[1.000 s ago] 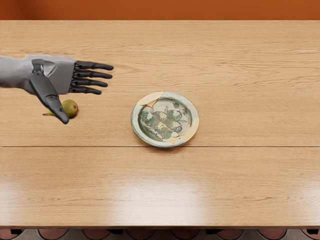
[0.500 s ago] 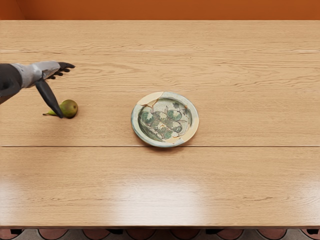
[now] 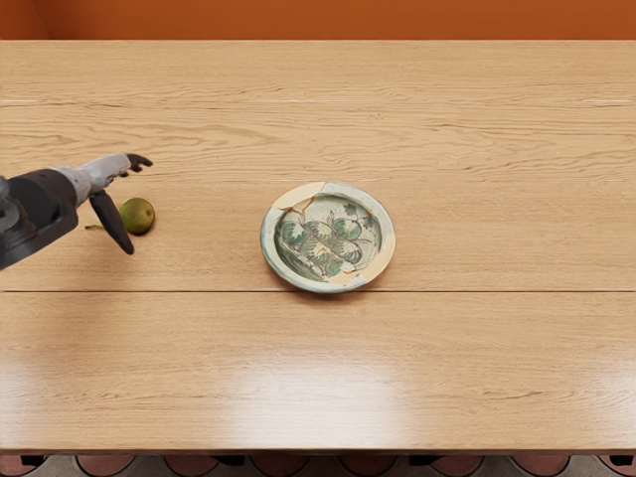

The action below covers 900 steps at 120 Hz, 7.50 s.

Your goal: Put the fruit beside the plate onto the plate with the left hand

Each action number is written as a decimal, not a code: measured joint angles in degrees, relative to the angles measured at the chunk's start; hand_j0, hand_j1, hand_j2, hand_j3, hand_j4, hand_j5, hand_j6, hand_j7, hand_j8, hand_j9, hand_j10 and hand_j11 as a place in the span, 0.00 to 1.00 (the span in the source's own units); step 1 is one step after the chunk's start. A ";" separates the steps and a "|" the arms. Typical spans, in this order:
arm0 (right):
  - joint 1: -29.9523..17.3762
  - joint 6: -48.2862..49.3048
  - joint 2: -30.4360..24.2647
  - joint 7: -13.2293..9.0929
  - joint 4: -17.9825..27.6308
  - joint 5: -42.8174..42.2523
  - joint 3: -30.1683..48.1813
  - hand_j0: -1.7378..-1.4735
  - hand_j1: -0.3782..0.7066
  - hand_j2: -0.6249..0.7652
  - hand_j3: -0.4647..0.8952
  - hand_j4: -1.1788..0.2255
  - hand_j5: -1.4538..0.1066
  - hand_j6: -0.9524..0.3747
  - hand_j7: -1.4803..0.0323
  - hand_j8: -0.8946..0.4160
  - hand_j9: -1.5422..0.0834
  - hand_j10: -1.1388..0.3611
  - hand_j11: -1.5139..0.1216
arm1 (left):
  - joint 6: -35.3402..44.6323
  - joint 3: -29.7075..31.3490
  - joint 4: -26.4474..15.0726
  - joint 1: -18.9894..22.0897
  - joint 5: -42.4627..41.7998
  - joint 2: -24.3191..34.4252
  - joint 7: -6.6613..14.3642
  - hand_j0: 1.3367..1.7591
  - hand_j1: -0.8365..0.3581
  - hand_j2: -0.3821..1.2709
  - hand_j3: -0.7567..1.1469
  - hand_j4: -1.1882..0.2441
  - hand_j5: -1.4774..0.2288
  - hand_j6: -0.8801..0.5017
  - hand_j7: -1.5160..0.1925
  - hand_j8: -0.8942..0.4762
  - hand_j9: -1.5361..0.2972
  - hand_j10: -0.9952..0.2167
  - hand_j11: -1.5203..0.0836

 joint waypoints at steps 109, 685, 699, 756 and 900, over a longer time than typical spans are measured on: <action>0.00 0.00 0.00 0.01 0.00 -0.01 -0.01 0.30 0.03 0.45 0.34 0.84 0.93 0.72 0.98 0.68 0.95 0.76 0.93 | 7.12 3.20 5.37 2.00 2.93 -5.36 -0.47 0.76 0.72 0.27 0.40 0.64 0.66 0.44 0.68 0.45 0.64 0.59 0.73; 0.35 0.00 0.00 -0.08 0.00 0.05 -0.02 0.30 0.03 0.45 0.34 0.84 0.93 0.72 0.98 0.68 0.95 0.76 0.93 | -15.87 -3.35 4.61 -11.41 -12.57 -14.76 0.97 0.76 0.41 0.66 0.40 0.39 0.30 0.29 0.33 0.26 0.33 0.28 0.36; 0.35 0.00 0.00 -0.08 0.00 0.01 -0.02 0.30 0.03 0.45 0.34 0.84 0.93 0.72 0.98 0.68 0.95 0.76 0.93 | -15.97 -3.39 4.62 -11.78 -12.65 -16.32 1.86 0.76 0.40 0.67 0.40 0.39 0.29 0.30 0.33 0.27 0.32 0.28 0.36; 0.35 0.00 0.00 -0.08 0.00 -0.03 -0.06 0.30 0.03 0.45 0.34 0.84 0.93 0.72 0.98 0.68 0.95 0.76 0.93 | -16.03 -3.36 5.61 -15.36 -14.56 -22.99 2.76 0.75 0.37 0.70 0.40 0.41 0.27 0.32 0.31 0.29 0.32 0.28 0.35; 0.44 0.00 0.00 -0.08 0.00 -0.03 -0.04 0.30 0.03 0.45 0.34 0.84 0.93 0.72 0.98 0.68 0.95 0.76 0.93 | -8.84 -4.25 11.49 -15.42 -18.89 -27.31 2.74 0.76 0.91 0.26 0.40 0.77 0.80 0.58 0.82 0.60 0.78 0.75 0.88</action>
